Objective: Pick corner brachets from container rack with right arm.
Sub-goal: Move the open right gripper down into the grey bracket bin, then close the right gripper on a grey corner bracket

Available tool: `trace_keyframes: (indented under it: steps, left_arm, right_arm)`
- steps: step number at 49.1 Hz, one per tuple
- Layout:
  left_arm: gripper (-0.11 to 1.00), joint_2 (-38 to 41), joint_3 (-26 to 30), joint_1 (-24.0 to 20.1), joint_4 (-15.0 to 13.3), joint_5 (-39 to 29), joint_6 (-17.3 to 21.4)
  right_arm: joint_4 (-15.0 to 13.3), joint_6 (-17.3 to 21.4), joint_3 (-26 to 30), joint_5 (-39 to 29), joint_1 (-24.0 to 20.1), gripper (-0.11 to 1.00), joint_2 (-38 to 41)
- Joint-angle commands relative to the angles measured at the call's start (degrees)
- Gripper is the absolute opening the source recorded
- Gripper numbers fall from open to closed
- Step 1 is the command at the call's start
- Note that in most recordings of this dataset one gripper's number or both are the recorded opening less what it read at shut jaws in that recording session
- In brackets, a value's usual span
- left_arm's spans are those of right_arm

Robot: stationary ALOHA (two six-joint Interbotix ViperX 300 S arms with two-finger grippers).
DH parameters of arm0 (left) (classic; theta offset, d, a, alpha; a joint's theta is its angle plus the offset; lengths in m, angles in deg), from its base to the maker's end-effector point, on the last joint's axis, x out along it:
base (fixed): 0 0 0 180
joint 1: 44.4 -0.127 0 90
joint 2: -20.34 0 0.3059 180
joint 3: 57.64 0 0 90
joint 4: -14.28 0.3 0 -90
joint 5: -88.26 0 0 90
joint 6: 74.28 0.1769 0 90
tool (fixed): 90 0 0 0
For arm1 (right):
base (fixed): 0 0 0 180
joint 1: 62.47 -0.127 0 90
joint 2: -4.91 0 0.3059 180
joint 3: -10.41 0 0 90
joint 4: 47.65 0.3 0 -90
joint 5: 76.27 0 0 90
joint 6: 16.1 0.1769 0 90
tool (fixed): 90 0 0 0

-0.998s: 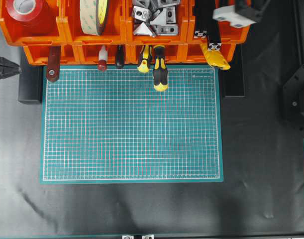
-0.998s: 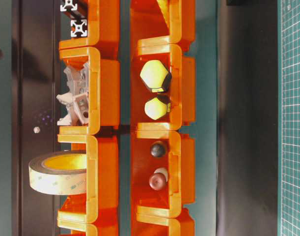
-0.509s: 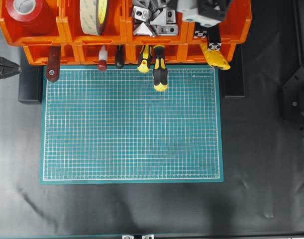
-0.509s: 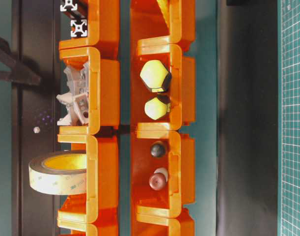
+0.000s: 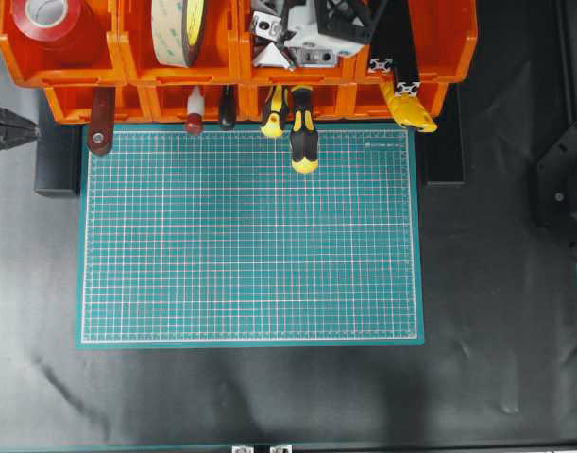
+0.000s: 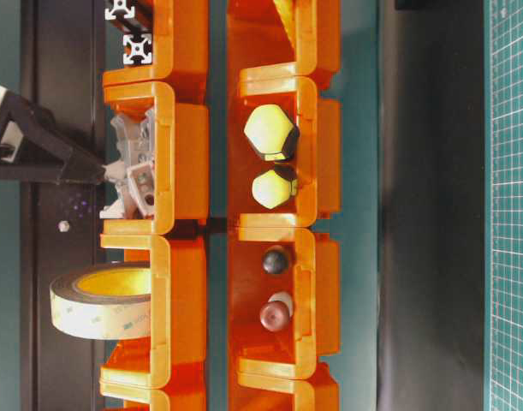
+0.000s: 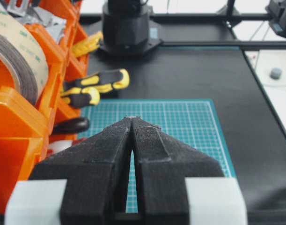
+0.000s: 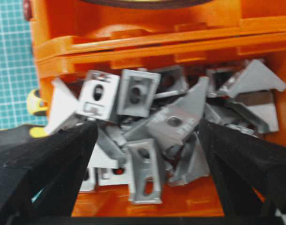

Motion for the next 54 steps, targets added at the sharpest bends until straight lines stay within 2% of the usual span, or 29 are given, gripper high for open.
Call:
trace_keyframes:
  steps: [1,30,38,44,51,54]
  left_arm:
    - [0.00,0.26,1.67,0.00,0.09,0.35,-0.18]
    - [0.00,0.18,1.67,0.00,0.18,0.26,-0.18]
    - [0.00,-0.18,1.76,-0.09,0.09,0.35,-0.18]
    - [0.00,-0.26,1.67,-0.26,0.18,0.35,-0.09]
    - [0.00,-0.35,1.67,-0.35,0.18,0.35,-0.09]
    - [0.00,-0.35,1.67,-0.35,0.09,0.35,-0.09]
  right_arm:
    - [0.18,-0.26,1.67,-0.35,0.62,0.85,-0.62]
    - [0.18,-0.09,0.62,-0.53,1.32,0.85,2.64]
    - [0.18,0.88,0.62,-3.08,1.41,0.82,2.64]
    - [0.18,2.11,0.79,-5.54,1.32,0.67,2.64]
    - [0.18,3.60,0.97,-5.19,0.97,0.34,2.55]
    - [0.18,3.69,1.05,-4.22,0.70,0.32,2.64]
